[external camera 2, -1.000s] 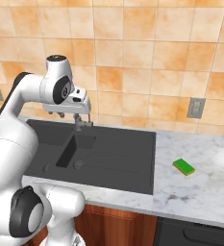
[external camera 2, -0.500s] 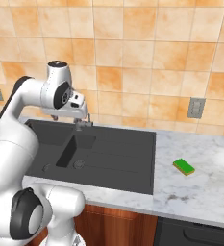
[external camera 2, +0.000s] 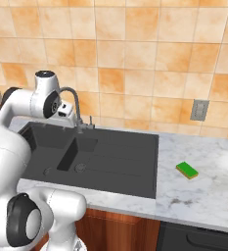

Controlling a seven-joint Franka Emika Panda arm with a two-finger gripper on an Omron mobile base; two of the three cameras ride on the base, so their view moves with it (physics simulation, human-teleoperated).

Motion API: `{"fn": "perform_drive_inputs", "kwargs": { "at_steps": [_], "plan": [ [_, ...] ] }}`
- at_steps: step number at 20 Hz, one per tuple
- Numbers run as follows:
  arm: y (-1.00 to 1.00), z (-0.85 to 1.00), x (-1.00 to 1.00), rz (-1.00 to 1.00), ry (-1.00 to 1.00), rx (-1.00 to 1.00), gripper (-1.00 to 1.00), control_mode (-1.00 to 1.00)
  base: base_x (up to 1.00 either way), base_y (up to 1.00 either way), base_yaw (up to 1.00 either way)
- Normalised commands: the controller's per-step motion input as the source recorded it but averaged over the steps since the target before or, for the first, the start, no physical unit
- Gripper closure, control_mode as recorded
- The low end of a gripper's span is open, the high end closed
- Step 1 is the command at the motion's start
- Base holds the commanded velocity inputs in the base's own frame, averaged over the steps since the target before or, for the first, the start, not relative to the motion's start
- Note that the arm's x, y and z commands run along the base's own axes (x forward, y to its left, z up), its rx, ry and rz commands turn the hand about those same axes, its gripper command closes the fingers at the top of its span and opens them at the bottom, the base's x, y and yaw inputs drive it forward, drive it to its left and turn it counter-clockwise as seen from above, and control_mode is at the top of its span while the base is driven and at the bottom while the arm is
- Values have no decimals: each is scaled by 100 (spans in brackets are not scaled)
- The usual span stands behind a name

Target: Pick the pan and sponge and place them into the sink. Then turn on the water.

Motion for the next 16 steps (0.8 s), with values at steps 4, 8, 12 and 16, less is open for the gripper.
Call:
{"fn": "perform_drive_inputs", "kwargs": {
  "at_steps": [4, 8, 12, 16],
  "plan": [
    [47, -14, -8, -3, 0, 5, -100, -100, 0, 0, 0],
    [51, -14, -5, -4, 0, 7, -100, -100, 0, 0, 0],
    [57, -16, 0, -5, 2, 8, -100, -100, 0, 0, 0],
    [54, -12, 0, -3, 2, 1, -100, -100, 0, 0, 0]
  ]
}}
